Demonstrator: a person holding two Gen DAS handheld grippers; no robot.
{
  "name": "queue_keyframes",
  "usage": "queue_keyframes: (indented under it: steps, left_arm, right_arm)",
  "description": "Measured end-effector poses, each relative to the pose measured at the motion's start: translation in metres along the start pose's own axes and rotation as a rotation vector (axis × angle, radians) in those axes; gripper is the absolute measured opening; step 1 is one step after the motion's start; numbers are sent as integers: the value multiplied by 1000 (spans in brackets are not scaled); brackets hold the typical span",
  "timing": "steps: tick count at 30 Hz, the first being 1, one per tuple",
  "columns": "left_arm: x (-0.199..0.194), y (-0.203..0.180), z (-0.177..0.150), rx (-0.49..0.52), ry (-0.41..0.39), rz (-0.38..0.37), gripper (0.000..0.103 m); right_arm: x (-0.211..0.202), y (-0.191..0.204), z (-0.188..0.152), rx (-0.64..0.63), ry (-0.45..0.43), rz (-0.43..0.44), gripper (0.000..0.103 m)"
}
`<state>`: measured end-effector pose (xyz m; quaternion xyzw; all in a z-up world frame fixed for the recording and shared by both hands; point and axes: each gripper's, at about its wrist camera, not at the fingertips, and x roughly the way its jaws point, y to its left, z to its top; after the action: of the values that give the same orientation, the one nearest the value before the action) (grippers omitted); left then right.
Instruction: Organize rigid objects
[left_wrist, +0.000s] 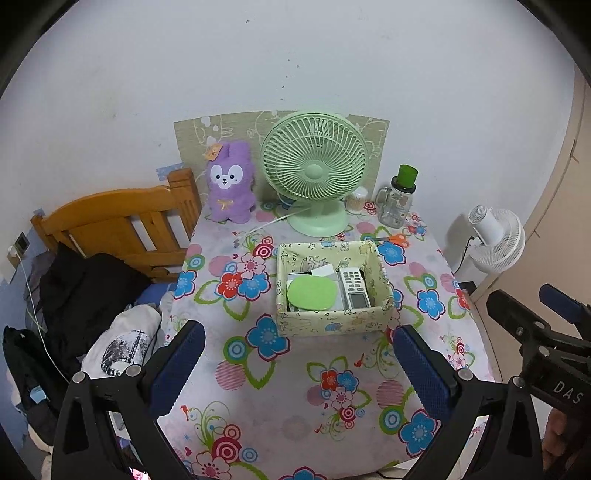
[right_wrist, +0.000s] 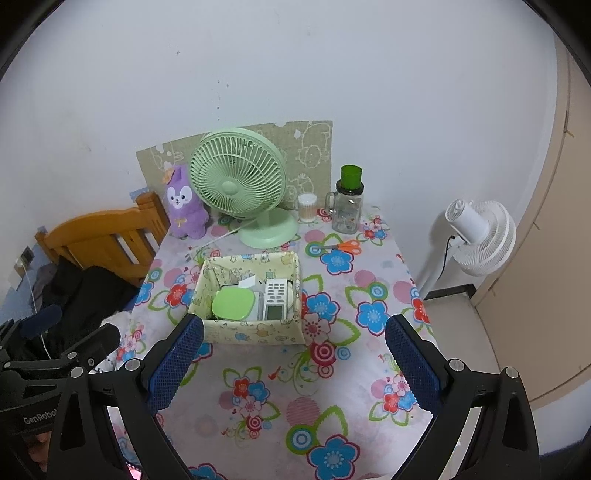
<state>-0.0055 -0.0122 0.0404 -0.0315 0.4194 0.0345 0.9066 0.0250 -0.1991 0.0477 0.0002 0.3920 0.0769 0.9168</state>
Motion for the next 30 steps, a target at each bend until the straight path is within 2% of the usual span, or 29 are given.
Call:
queue_keyframes:
  steps: [30]
  left_arm:
    - [0,-7,4,-6,-1,-6,103]
  right_arm:
    - [1,-5,2,8,3,3,100]
